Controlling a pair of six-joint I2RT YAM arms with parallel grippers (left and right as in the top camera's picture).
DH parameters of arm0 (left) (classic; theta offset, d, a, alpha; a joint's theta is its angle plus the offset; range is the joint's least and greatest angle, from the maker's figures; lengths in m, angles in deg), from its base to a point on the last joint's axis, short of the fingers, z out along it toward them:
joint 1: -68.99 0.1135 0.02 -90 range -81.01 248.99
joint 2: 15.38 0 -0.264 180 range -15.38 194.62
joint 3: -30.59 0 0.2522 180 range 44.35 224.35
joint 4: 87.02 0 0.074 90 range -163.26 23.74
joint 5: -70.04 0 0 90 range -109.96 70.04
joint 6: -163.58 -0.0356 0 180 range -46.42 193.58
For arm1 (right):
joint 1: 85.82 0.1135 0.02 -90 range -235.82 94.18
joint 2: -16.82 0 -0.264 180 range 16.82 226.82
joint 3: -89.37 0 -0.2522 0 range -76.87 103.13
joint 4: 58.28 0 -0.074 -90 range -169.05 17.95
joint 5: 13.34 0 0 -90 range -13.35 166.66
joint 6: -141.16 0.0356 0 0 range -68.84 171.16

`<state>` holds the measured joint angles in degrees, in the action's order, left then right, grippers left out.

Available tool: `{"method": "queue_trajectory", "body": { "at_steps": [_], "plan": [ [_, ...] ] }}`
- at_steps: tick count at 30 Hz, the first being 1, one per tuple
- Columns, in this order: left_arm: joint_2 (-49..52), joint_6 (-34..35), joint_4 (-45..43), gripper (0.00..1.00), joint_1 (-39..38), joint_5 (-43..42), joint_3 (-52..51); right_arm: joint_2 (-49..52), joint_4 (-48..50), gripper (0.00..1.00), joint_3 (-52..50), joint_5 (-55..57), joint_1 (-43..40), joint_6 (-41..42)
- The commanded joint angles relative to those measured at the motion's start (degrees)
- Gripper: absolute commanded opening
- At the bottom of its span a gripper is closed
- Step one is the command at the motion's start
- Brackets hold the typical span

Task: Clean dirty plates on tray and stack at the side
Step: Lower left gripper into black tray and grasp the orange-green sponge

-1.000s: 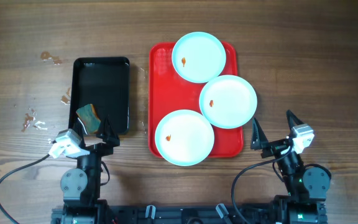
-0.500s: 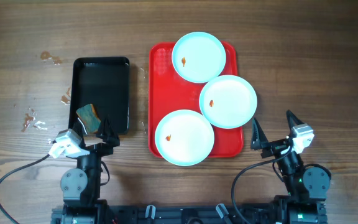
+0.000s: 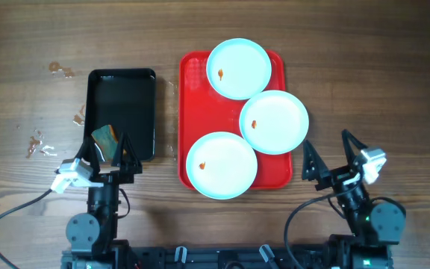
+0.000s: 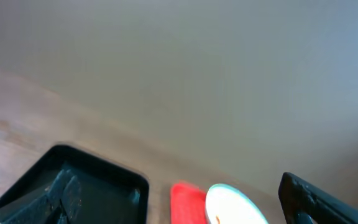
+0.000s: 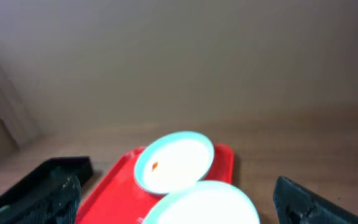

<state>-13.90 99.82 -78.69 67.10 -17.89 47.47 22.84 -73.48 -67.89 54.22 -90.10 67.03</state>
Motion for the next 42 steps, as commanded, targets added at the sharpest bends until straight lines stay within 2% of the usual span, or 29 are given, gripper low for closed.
{"method": "queue_trajectory", "body": {
  "at_steps": [1,4,8,11,13,15,17,18,21,25,27,29,30,32,35,36,37,39,40,41,42],
  "plan": [
    [5.86,0.09,9.77,1.0,-0.35,-1.44,11.04,11.39,-4.37,1.0,13.9,-3.28,0.13,-1.6],
    [18.18,0.09,20.76,1.0,-0.35,-1.44,24.55,29.44,-14.19,1.0,30.88,-7.52,0.13,-6.54],
    [37.77,0.04,36.44,1.0,-0.37,-3.48,47.28,53.68,-34.71,1.0,57.51,-8.07,0.15,-8.85],
    [50.95,0.02,50.18,1.0,-0.35,-3.76,62.88,66.88,-45.81,1.0,73.5,-8.09,0.26,-12.9],
    [60.0,-0.39,57.09,1.0,-0.37,-4.2,71.76,72.52,-48.11,1.0,80.21,-9.42,0.28,-12.7],
    [65.37,0.02,58.95,1.0,-0.35,-4.74,75.76,75.47,-47.39,1.0,81.94,-14.23,0.26,-10.49],
    [68.74,0.04,60.24,1.0,-0.35,-9.31,75.97,76.98,-45.77,1.0,81.92,-15.76,0.24,-5.81],
    [69.77,0.07,60.11,1.0,-0.35,-8.83,75.87,77.35,-45.88,0.99,81.92,-15.72,0.35,-5.84],
    [75.23,0.15,62.82,1.0,-0.35,-4.35,75.87,77.9,-50.84,0.97,81.88,-7.39,2.12,-5.29],
    [82.12,5.57,72.04,0.98,0.15,1.16,75.73,77.9,-58.99,0.95,81.7,3.28,7.34,-6.95],
    [84.17,5.51,72.52,0.86,1.4,2.12,73.92,77.9,-61.05,0.95,81.48,4.46,9.86,-6.71],
    [85.48,5.6,71.54,0.57,2.99,2.14,70.66,77.9,-62.03,0.93,81.44,4.46,11.45,-6.25],
    [86.09,6.27,70.2,0.54,4.59,2.16,67.91,77.99,-62.4,0.93,81.44,4.52,12.13,-5.18],
    [86.29,7.34,66.66,0.55,6.99,2.1,64.35,78.01,-62.49,0.97,81.4,4.66,12.2,-3.52],
    [86.29,7.91,62.66,0.65,9.03,2.14,60.35,78.01,-62.25,0.98,81.4,4.66,12.2,-2.16],
    [86.31,7.89,61.57,0.73,9.27,2.58,58.88,78.01,-62.29,0.98,81.4,4.66,12.2,-2.19],
    [86.31,7.87,59.69,0.73,9.27,2.58,57.09,78.01,-62.4,0.98,81.4,4.66,12.2,-2.19],
    [86.36,7.87,55.36,0.66,9.27,2.56,54.51,78.01,-62.53,0.98,81.37,4.66,12.2,-2.19],
    [86.36,7.58,52.11,0.58,9.27,2.54,53.13,78.01,-62.51,0.98,81.37,4.66,12.2,-2.21],
    [86.4,7.32,49.79,0.48,9.25,2.54,52.09,78.01,-62.51,0.98,81.4,4.66,12.2,-2.19],
    [86.51,7.21,46.69,0.31,9.25,2.56,50.38,78.01,-62.51,0.98,81.4,4.66,12.2,-2.19]
  ]
}}
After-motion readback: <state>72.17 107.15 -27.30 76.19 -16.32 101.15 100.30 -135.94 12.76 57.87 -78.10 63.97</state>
